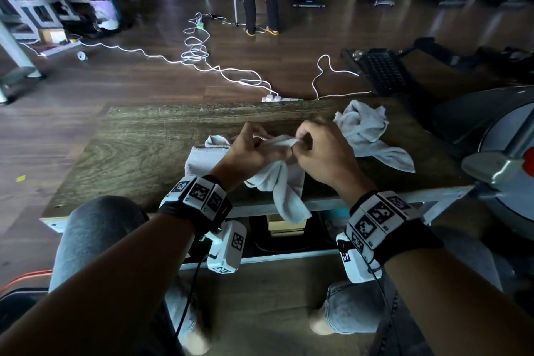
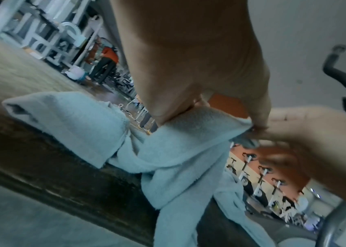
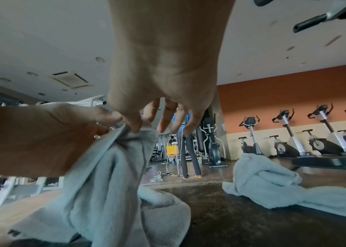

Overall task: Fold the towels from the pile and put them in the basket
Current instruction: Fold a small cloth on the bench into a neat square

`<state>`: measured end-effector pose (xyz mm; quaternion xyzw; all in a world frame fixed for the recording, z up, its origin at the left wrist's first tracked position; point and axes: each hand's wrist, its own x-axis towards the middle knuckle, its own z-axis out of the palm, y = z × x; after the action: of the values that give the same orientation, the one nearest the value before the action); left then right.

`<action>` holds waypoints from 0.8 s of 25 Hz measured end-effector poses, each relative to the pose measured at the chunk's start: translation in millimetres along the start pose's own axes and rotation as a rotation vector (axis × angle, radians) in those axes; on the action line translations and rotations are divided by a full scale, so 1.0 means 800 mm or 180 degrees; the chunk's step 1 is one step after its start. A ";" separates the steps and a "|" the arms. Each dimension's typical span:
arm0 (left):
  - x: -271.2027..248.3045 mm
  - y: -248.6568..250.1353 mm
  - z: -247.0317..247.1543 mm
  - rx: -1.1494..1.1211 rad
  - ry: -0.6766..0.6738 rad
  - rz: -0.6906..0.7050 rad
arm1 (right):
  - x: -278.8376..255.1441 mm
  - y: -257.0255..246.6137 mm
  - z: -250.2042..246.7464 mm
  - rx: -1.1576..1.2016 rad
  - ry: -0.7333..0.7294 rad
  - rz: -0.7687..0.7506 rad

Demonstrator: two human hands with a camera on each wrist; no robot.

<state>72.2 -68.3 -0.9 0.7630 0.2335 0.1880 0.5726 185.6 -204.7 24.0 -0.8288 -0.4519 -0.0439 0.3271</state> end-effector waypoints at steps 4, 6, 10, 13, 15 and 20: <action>0.004 -0.009 -0.019 0.0883 0.0321 0.0528 | 0.011 0.006 -0.002 0.0071 -0.0020 0.0551; 0.010 -0.007 -0.027 0.1165 0.0540 0.0708 | 0.022 0.011 -0.005 0.0303 0.0010 0.0577; 0.029 -0.006 -0.037 0.1152 0.0673 0.0766 | 0.040 0.013 -0.010 0.0671 -0.0143 0.0156; 0.032 -0.007 -0.030 0.0498 0.0448 0.0419 | 0.053 0.019 -0.010 0.0551 -0.0470 0.0051; 0.036 -0.018 -0.026 0.0252 0.0447 0.0282 | 0.054 0.027 0.000 0.0579 -0.0636 -0.0035; 0.045 -0.019 -0.025 -0.0120 0.0439 0.0010 | 0.036 0.029 0.043 0.0551 -0.0804 -0.0388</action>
<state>88.5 -28.0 -9.0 0.7377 0.2677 0.2453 0.5691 213.2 -172.8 -4.2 -0.7675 -0.5410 0.0799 0.3346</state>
